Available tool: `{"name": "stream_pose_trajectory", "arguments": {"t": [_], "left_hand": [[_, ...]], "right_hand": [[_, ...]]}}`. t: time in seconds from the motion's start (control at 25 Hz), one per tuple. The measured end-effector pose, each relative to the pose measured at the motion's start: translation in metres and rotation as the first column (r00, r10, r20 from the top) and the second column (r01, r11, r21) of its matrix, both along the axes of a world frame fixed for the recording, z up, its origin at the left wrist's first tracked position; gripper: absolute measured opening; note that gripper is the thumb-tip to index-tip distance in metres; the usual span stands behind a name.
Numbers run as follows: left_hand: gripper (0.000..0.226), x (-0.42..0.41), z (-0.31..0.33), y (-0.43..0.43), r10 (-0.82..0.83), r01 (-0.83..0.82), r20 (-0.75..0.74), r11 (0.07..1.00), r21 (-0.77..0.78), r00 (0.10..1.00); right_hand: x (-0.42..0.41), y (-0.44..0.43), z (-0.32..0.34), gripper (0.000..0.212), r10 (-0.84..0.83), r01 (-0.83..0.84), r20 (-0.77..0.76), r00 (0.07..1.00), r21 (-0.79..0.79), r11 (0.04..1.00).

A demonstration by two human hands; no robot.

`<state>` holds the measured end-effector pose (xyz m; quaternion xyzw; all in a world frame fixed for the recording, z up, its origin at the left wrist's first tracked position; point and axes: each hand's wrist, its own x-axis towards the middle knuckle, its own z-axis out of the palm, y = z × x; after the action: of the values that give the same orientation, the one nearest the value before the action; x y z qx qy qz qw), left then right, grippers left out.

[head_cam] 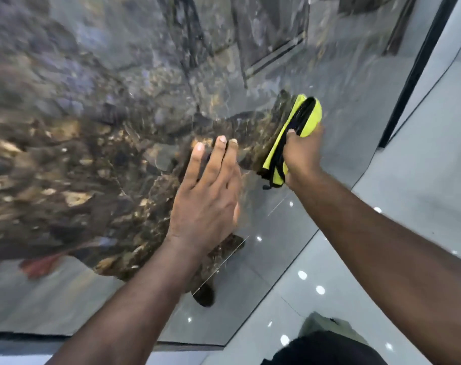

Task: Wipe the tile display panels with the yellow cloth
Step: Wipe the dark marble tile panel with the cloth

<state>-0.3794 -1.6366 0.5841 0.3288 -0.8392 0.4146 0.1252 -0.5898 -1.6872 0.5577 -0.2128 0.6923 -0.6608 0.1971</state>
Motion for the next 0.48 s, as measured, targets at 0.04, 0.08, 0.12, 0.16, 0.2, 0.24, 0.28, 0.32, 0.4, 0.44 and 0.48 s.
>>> {"name": "stream_pose_trajectory", "arguments": {"t": [0.04, 0.08, 0.12, 0.16, 0.2, 0.24, 0.28, 0.32, 0.4, 0.44, 0.48], "left_hand": [[0.062, 0.000, 0.007, 0.002, 0.006, -0.006, -0.009, 1.000, -0.014, 1.000], [0.062, 0.001, 0.013, 0.002, 0.011, -0.011, -0.015, 1.000, -0.025, 1.000], [0.063, 0.000, 0.018, 0.000, 0.005, -0.005, -0.023, 0.999, -0.032, 1.000], [0.064, 0.000, 0.022, -0.003, -0.011, 0.010, -0.028, 0.999, -0.037, 1.000], [0.065, -0.002, 0.024, -0.005, -0.024, 0.023, -0.022, 0.999, -0.040, 0.999], [0.065, -0.004, 0.023, -0.007, -0.029, 0.029, -0.008, 0.998, -0.047, 1.000], [0.065, -0.009, 0.021, -0.010, -0.034, 0.034, 0.008, 0.998, -0.059, 0.999], [0.064, -0.016, 0.020, -0.013, -0.043, 0.043, 0.007, 0.997, -0.060, 0.999], [0.063, -0.031, 0.019, -0.021, -0.049, 0.049, -0.002, 0.999, -0.014, 0.999], [0.064, -0.039, 0.016, -0.026, -0.042, 0.042, 0.002, 0.999, 0.000, 0.999], [0.064, -0.047, 0.013, -0.030, -0.031, 0.031, 0.004, 1.000, 0.002, 0.999]], "right_hand": [[0.009, 0.008, 0.008, 0.081, 0.001, -0.001, -0.056, 0.998, -0.015, 1.000], [0.019, 0.016, 0.015, 0.074, 0.026, -0.042, -0.209, 0.978, -0.072, 0.997], [0.029, 0.021, 0.016, 0.070, 0.052, -0.104, -0.330, 0.943, -0.142, 0.984], [0.032, 0.020, 0.012, 0.068, 0.057, -0.131, -0.347, 0.936, -0.194, 0.972], [0.028, 0.015, 0.006, 0.067, 0.053, -0.121, -0.307, 0.950, -0.207, 0.971], [0.018, 0.007, -0.001, 0.066, 0.027, -0.056, -0.153, 0.988, -0.190, 0.980], [0.007, 0.000, -0.008, 0.067, 0.014, -0.005, 0.060, 0.998, -0.153, 0.988], [-0.006, -0.010, -0.016, 0.070, -0.003, 0.026, 0.207, 0.978, -0.107, 0.994], [-0.011, -0.001, -0.007, 0.067, 0.041, -0.030, 0.089, 0.995, -0.123, 0.992], [-0.012, 0.004, -0.009, 0.062, 0.090, -0.094, -0.028, 0.996, -0.159, 0.983], [-0.017, 0.003, -0.015, 0.060, 0.089, -0.107, -0.118, 0.989, -0.153, 0.982]]}}
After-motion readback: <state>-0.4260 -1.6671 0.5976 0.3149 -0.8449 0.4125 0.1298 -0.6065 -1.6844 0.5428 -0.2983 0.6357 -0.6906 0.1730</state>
